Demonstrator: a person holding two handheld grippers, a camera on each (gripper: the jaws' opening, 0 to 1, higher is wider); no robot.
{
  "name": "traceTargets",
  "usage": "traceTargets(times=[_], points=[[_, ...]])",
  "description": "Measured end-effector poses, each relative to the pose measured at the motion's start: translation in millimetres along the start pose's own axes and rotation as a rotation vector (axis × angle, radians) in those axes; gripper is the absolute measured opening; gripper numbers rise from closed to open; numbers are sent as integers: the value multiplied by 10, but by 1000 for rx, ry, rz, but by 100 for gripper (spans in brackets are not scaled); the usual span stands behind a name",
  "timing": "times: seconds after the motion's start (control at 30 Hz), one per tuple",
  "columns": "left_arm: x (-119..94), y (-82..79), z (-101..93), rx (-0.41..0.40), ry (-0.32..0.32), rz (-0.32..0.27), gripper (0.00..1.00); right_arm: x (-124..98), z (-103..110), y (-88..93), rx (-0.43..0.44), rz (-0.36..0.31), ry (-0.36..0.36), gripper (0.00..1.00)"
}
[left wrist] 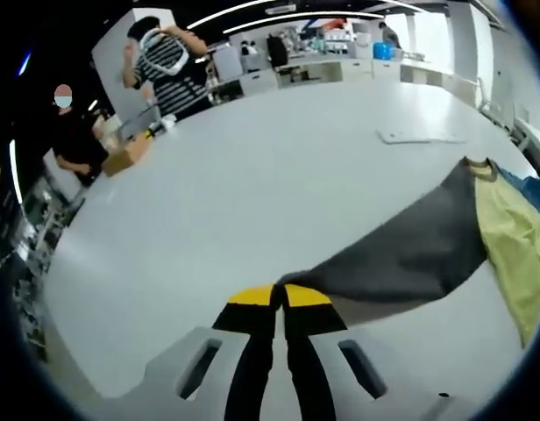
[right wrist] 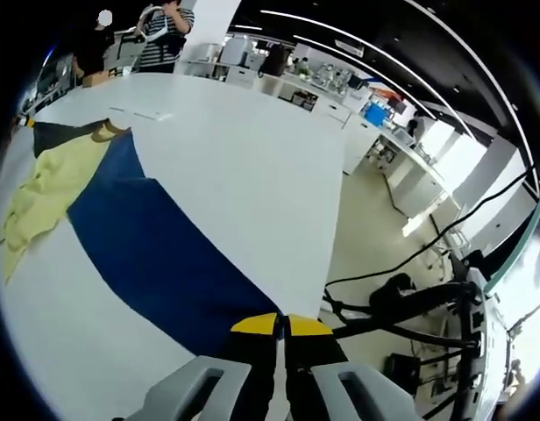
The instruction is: Fold the garment on the visible template until the final outline fits inside the template.
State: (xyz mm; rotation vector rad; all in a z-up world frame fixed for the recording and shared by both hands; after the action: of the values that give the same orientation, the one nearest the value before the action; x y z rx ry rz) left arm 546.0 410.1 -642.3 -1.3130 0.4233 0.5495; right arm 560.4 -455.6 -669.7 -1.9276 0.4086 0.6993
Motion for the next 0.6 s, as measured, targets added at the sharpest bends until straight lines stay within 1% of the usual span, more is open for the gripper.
traceTargets(times=[0.1,0.13,0.2,0.27,0.33,0.4,0.47,0.53,0.57,0.6], points=[[7,-1,-38,11,3,14,1,1,22,-23,5,-12,-5,0],[5,-9,-31,29,-4,15,3,0,29,-30,-3,-14,-6,0],[15,-5,11,38,-11,20,8,-6,36,-58,1,-31,-7,0],[15,-9,12,30,-11,14,12,-13,46,-81,8,-50,-9,6],[10,-7,-2,20,-2,8,13,-21,61,-78,6,-52,-14,5],[-20,-2,-28,28,-2,6,13,-35,79,-72,3,-57,-17,6],[-30,-26,-65,27,14,-12,17,-49,97,-77,8,-65,-21,7],[-25,-76,-136,25,57,-49,22,-65,112,-89,23,-75,-23,8],[-54,-98,-171,32,63,-63,24,-73,121,-92,23,-79,-24,9],[-73,-99,-180,42,55,-60,25,-85,132,-97,20,-86,-24,11]])
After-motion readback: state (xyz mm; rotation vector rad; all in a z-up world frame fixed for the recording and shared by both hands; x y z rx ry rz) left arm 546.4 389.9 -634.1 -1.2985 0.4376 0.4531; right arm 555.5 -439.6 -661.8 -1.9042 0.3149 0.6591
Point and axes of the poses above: the point that each gripper's makers call its tool centre point, and the gripper's own axes: x roughly forward along the fingers, z roughly to its left, y roughly out of its underside, the point moved 4 cm from there along -x, roughly backward along the fingers, and after that the axes turned 9 degrees about -z, right-handed, at the moved point
